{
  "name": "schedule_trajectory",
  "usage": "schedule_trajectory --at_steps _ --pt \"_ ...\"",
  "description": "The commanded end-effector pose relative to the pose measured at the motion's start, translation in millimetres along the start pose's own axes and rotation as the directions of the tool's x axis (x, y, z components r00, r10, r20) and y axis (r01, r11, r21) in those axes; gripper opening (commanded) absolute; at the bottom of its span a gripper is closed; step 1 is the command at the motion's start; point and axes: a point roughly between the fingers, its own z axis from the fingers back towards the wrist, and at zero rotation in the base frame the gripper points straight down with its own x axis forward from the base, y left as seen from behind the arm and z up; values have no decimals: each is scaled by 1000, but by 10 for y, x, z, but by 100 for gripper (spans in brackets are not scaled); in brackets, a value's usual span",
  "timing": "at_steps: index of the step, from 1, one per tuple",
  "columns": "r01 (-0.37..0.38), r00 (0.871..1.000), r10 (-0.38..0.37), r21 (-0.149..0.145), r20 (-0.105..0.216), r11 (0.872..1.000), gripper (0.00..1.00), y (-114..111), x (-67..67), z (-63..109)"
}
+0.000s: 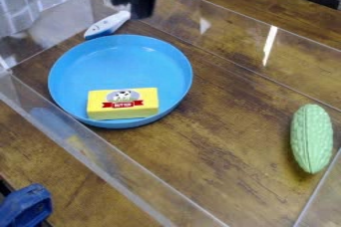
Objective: Remove the white object from inside the blue tray and put it on the table
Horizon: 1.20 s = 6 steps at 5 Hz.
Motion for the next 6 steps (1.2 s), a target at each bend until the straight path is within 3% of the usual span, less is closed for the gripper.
schedule_trajectory --at_steps 1,2,3,4,5,6 --pt "124 990 -127 52 54 991 100 274 67 189" --pt "178 982 -181 62 50 982 100 305 184 167" --pt "273 960 -276 72 46 959 100 309 347 135" --pt "313 947 -317 86 44 946 100 278 401 130" --pt "382 921 -387 98 38 919 100 285 506 45" --pt "457 886 -463 114 28 882 100 336 574 -37"
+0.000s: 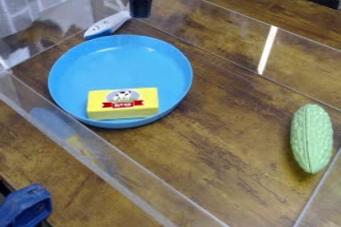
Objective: Remove the white object from inside the blue tray and put it on the table
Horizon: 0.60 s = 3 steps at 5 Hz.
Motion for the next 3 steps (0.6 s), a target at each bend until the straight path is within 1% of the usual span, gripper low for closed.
schedule_trajectory --at_steps 1,2,3 --pt "94 995 -98 87 35 992 100 204 74 126" --pt "144 989 -148 97 27 985 100 345 0 -21" --pt "150 988 -153 102 24 983 100 412 -89 -55"
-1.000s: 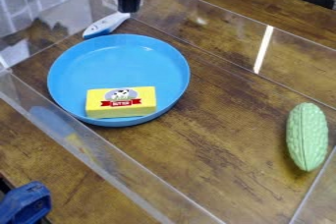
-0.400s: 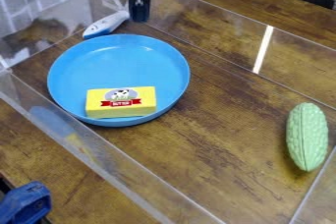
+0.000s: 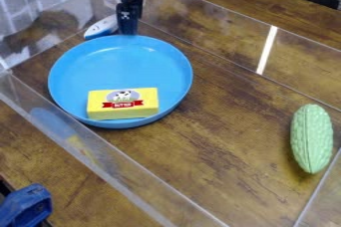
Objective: Remove the white object from inside the blue tray and put it on the table
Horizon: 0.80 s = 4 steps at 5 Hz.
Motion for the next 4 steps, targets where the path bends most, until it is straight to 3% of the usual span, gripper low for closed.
schedule_trajectory --at_steps 1,3,4 --pt "-49 998 47 70 34 996 100 101 -36 211" --pt "-156 987 154 47 47 987 100 233 -262 192" --pt "-132 990 130 32 52 991 100 284 -344 94"
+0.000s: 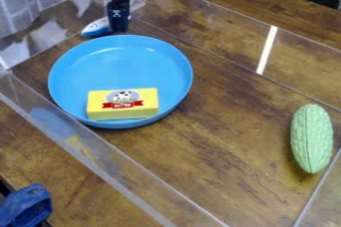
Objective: Remove the white object from inside the blue tray and put it on the table
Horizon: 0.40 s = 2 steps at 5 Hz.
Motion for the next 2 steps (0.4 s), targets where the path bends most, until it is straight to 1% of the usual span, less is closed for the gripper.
schedule_trajectory --at_steps 1,2 --pt "4 1000 -5 27 22 1000 100 123 -170 111" --pt "25 999 -25 11 30 1000 100 180 -244 28"
